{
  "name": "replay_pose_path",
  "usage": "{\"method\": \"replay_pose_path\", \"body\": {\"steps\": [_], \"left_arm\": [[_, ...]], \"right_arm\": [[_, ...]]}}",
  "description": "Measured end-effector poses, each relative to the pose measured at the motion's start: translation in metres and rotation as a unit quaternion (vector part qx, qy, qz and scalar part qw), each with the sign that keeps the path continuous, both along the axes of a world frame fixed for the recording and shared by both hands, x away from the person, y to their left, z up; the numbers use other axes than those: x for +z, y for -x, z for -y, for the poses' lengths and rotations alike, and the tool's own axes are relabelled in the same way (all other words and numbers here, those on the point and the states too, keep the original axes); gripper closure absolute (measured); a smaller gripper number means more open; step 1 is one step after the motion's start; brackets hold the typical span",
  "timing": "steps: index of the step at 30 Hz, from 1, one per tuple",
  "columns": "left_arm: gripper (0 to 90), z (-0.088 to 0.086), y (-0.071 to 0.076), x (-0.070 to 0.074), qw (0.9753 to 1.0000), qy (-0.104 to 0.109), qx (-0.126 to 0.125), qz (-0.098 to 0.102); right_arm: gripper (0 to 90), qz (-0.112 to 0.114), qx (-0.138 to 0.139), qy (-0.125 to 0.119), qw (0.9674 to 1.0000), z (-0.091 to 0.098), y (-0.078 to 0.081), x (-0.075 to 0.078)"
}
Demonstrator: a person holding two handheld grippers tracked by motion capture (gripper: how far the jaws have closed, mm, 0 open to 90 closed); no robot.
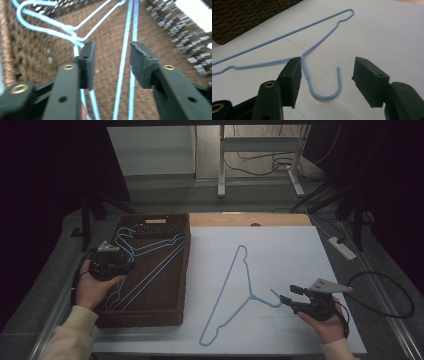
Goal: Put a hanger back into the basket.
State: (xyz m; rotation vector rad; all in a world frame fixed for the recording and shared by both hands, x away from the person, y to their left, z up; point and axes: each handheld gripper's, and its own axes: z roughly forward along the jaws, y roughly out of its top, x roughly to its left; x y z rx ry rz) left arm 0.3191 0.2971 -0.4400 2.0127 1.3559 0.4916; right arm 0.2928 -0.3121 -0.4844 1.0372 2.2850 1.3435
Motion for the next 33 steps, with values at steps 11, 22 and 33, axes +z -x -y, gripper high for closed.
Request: {"method": "replay_pose_path", "body": {"steps": [11,22,33], "left_arm": [[39.1,0.029,0.041,0.027,0.9909,0.071,-0.085,0.077],[37.0,0.054,0.071,0.026,0.9829,0.1,-0.111,0.107],[35.8,0.082,0.084,0.008,0.9828,0.1,-0.13,0.084]], "right_arm": [[40.4,-0.001,0.002,0.001,1.0,0.0,0.0,0.0],[39.8,-0.001,0.006,0.002,1.0,0.0,0.0,0.001],[39.7,-0.002,0.01,0.004,0.9999,-0.001,0.0,0.0]]}}
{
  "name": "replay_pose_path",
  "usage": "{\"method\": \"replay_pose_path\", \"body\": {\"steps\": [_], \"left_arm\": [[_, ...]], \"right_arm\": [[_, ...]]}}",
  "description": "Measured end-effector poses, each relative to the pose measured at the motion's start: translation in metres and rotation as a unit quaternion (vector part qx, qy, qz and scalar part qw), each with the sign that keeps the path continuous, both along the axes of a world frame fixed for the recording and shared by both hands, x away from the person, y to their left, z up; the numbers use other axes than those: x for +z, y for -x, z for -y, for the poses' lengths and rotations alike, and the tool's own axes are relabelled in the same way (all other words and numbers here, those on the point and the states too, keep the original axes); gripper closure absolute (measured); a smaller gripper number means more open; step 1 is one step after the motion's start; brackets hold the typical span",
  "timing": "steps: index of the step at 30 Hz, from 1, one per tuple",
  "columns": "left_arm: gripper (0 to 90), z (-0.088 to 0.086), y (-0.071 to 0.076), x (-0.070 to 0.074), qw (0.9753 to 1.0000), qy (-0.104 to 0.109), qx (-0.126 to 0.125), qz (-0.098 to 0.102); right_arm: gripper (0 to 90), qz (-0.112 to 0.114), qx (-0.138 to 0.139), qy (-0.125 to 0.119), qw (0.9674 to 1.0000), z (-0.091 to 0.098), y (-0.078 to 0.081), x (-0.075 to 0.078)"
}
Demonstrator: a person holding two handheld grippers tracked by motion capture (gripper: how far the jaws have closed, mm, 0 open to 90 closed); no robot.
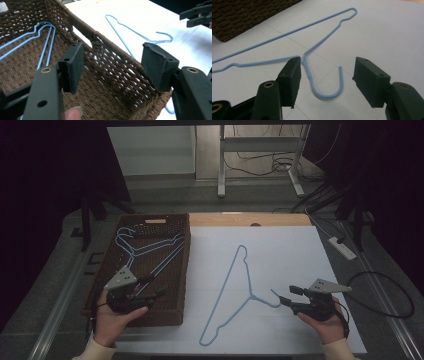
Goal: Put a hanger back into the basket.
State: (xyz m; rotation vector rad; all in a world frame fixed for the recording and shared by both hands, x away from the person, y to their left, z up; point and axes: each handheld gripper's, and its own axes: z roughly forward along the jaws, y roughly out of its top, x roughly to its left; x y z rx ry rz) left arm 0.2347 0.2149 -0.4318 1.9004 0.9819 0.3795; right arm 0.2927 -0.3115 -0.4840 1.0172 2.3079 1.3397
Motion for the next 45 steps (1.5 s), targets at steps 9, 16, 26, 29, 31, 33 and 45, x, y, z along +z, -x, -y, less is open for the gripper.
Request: {"method": "replay_pose_path", "body": {"steps": [9,16,26,29,31,33,45], "left_arm": [[35.4,0.008,0.004,-0.003,1.0,-0.002,0.005,0.003],[34.9,0.011,0.003,-0.005,1.0,0.0,0.006,0.004],[33.7,0.015,0.001,-0.007,1.0,0.002,0.001,0.005],[33.1,0.014,0.001,-0.007,1.0,0.005,0.0,0.002],[33.0,0.014,0.002,-0.006,1.0,0.006,0.0,0.003],[33.0,0.014,0.002,-0.006,1.0,0.008,-0.001,0.002],[32.4,0.017,0.002,-0.008,0.9999,0.008,-0.011,-0.007]], "right_arm": [[39.6,-0.002,0.006,0.005,1.0,-0.002,0.0,-0.002],[39.6,-0.004,0.006,0.008,0.9999,-0.004,0.001,-0.002],[39.5,-0.002,0.004,0.016,0.9999,-0.002,0.003,0.0],[39.4,0.002,0.0,0.015,0.9999,-0.001,0.003,0.002],[39.2,0.0,-0.001,0.016,0.9999,-0.001,0.004,0.002],[39.1,-0.003,0.0,0.023,0.9997,-0.001,0.004,0.002],[38.1,-0.026,0.021,0.061,0.9976,-0.009,0.002,0.003]]}}
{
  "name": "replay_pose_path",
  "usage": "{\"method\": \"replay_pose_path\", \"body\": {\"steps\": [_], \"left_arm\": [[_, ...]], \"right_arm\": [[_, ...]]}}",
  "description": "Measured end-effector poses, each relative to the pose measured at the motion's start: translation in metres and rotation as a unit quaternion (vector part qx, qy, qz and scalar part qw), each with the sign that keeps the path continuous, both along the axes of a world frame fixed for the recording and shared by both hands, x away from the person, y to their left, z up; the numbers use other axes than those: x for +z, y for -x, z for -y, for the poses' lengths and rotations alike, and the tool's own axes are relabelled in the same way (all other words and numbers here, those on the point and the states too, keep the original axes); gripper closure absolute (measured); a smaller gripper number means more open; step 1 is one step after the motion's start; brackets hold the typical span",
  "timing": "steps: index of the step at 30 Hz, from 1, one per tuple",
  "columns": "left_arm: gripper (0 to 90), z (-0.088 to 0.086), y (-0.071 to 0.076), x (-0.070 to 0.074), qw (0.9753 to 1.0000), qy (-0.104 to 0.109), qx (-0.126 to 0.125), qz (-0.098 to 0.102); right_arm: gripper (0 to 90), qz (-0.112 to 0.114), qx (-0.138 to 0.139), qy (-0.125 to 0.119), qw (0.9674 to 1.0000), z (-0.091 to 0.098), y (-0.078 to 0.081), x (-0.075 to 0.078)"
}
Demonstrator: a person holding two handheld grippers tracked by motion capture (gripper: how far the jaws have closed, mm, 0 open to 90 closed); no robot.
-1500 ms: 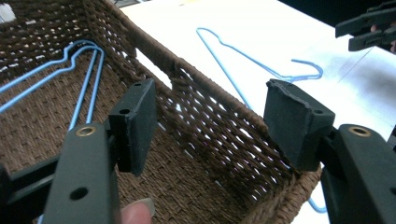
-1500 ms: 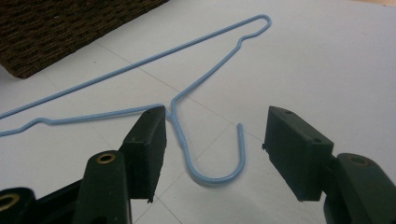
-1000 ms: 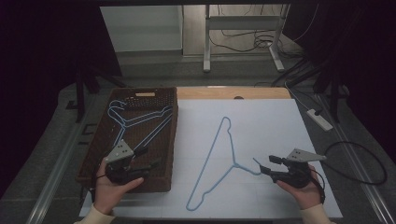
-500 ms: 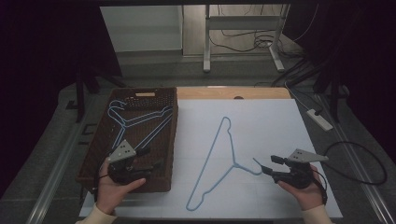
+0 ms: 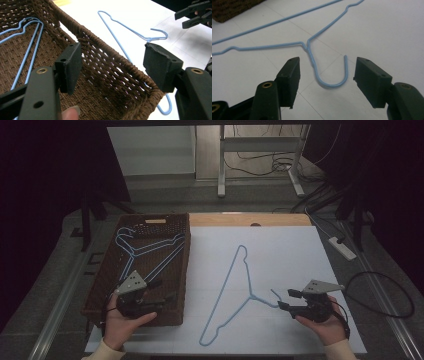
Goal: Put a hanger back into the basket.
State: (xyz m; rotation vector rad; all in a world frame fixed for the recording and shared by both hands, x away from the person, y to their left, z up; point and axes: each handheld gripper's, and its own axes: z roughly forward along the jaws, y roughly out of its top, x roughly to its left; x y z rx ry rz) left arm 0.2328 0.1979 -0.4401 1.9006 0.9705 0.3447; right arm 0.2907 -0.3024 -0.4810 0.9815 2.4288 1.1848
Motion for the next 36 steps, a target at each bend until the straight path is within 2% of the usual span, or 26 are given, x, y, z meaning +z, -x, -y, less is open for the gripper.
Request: {"method": "replay_pose_path", "body": {"steps": [6,9,11,13,17,20,23,24,25,27,29,30,31,32,34,36], "left_arm": [[32.1,0.004,-0.001,-0.001,0.9999,-0.003,-0.01,-0.005],[31.9,0.007,0.0,-0.002,0.9999,-0.004,-0.014,-0.006],[31.9,0.008,-0.001,-0.002,0.9998,-0.004,-0.016,-0.006],[31.8,0.008,-0.001,-0.002,0.9998,-0.004,-0.017,-0.006],[31.7,0.009,-0.001,-0.002,0.9998,-0.004,-0.017,-0.006],[31.7,0.01,-0.001,-0.003,0.9998,-0.004,-0.017,-0.007],[31.2,0.011,-0.001,-0.004,0.9998,-0.006,-0.016,-0.007],[31.2,0.011,-0.001,-0.004,0.9998,-0.006,-0.016,-0.007],[31.2,0.012,-0.001,-0.004,0.9998,-0.007,-0.018,-0.007],[31.2,0.013,-0.001,-0.004,0.9998,-0.007,-0.018,-0.007],[31.2,0.013,-0.001,-0.004,0.9998,-0.007,-0.019,-0.008],[31.2,0.013,-0.001,-0.004,0.9998,-0.007,-0.019,-0.007],[31.3,0.014,-0.001,-0.004,0.9997,-0.008,-0.02,-0.007],[31.2,0.014,-0.001,-0.004,0.9997,-0.009,-0.02,-0.007],[31.2,0.015,0.0,-0.004,0.9997,-0.008,-0.02,-0.007],[31.3,0.015,0.0,-0.004,0.9997,-0.008,-0.02,-0.007]], "right_arm": [[38.0,-0.032,0.015,0.048,0.9982,-0.009,-0.01,0.003],[37.8,-0.042,0.03,0.081,0.9954,-0.019,-0.017,0.006],[37.8,-0.052,0.047,0.102,0.9924,-0.027,-0.021,0.009],[38.3,-0.064,0.061,0.132,0.9873,-0.036,-0.026,0.01],[42.2,-0.077,0.081,0.197,0.9741,-0.052,-0.034,0.009],[44.1,-0.094,0.09,0.219,0.967,-0.061,-0.04,0.009],[45.7,-0.112,0.096,0.244,0.9585,-0.067,-0.044,0.005],[45.7,-0.112,0.096,0.244,0.9585,-0.067,-0.044,0.005],[48.6,-0.124,0.101,0.26,0.9524,-0.071,-0.046,0.0],[51.4,-0.131,0.105,0.273,0.9472,-0.074,-0.048,-0.003],[53.7,-0.135,0.106,0.282,0.9438,-0.076,-0.049,-0.006],[53.7,-0.135,0.106,0.282,0.9438,-0.076,-0.049,-0.006],[56.6,-0.143,0.107,0.285,0.9417,-0.077,-0.05,-0.007],[60.4,-0.148,0.107,0.295,0.9378,-0.079,-0.052,-0.009],[67.7,-0.163,0.108,0.298,0.9341,-0.08,-0.054,-0.01],[69.4,-0.168,0.107,0.298,0.9334,-0.081,-0.055,-0.01]]}}
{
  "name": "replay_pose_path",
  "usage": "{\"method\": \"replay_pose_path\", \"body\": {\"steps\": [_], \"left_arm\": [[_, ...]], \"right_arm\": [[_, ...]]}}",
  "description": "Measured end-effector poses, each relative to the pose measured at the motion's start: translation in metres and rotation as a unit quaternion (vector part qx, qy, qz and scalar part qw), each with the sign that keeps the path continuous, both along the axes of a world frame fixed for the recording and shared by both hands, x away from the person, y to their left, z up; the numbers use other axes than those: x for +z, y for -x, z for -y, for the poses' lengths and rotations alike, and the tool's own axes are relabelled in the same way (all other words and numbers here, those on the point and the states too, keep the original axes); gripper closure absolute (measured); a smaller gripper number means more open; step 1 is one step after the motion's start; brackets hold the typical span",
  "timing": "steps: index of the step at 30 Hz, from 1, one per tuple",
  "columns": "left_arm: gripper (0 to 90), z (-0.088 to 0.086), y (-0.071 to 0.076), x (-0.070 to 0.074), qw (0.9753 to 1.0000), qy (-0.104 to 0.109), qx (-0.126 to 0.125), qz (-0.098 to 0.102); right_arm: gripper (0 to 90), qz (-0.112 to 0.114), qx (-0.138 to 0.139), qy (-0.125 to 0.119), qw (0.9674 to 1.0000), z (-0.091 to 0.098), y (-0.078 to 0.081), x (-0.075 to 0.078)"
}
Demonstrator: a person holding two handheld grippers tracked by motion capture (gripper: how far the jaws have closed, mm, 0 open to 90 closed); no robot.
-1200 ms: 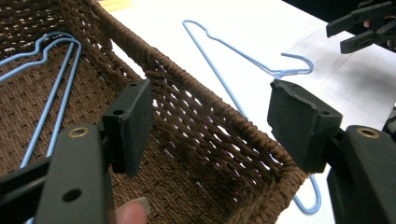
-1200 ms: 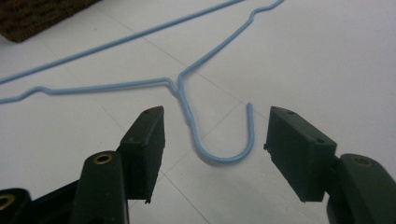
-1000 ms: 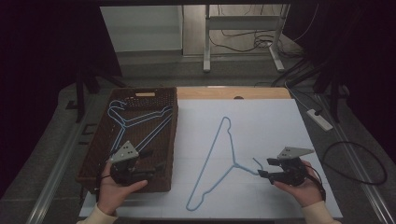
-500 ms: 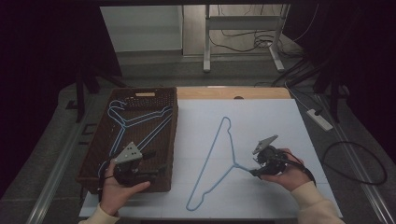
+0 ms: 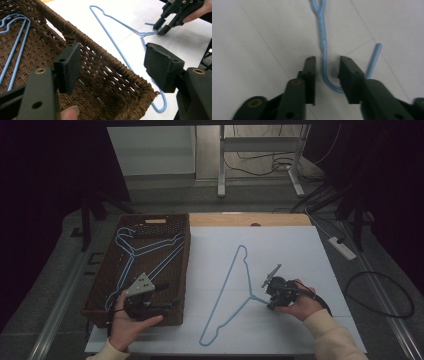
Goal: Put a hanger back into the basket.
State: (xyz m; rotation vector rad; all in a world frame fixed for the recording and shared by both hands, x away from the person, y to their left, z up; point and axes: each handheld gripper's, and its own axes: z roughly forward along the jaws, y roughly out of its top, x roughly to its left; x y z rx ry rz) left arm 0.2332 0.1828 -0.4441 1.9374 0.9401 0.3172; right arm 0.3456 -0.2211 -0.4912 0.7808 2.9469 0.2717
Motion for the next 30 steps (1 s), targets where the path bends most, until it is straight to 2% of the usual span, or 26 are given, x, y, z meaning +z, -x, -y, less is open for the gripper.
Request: {"method": "replay_pose_path", "body": {"steps": [1,3,8,12,18,21,23,26,30], "left_arm": [[31.2,0.0,0.0,0.0,1.0,-0.001,0.0,0.001],[31.2,0.001,0.001,0.001,1.0,-0.002,-0.001,0.004],[31.3,0.004,0.003,0.004,1.0,-0.002,-0.004,0.008],[31.3,0.009,0.005,0.006,0.9999,-0.001,-0.008,0.009],[31.7,0.022,0.009,0.008,0.9996,-0.004,-0.027,0.007],[31.9,0.039,0.01,0.009,0.999,-0.007,-0.043,0.004],[32.2,0.042,0.01,0.008,0.999,-0.008,-0.045,0.004],[32.1,0.06,0.011,0.007,0.9979,-0.015,-0.063,0.002],[32.4,0.083,0.008,0.002,0.9962,-0.028,-0.081,-0.013]], "right_arm": [[77.8,-0.009,0.001,0.01,0.9999,-0.004,0.0,0.0],[85.9,-0.018,-0.002,0.017,0.9997,-0.007,0.0,0.0],[86.8,-0.02,-0.006,0.032,0.9993,-0.013,0.001,0.001],[87.2,-0.028,-0.004,0.029,0.9992,-0.014,0.003,0.003],[87.1,-0.027,0.002,0.04,0.9988,-0.017,0.004,0.016],[87.0,-0.032,0.001,0.043,0.9985,-0.018,0.003,0.022],[87.1,-0.033,0.001,0.044,0.9985,-0.018,0.003,0.023],[87.1,-0.035,-0.001,0.044,0.9984,-0.018,0.003,0.023],[87.1,-0.036,-0.002,0.043,0.9984,-0.018,0.004,0.024]]}}
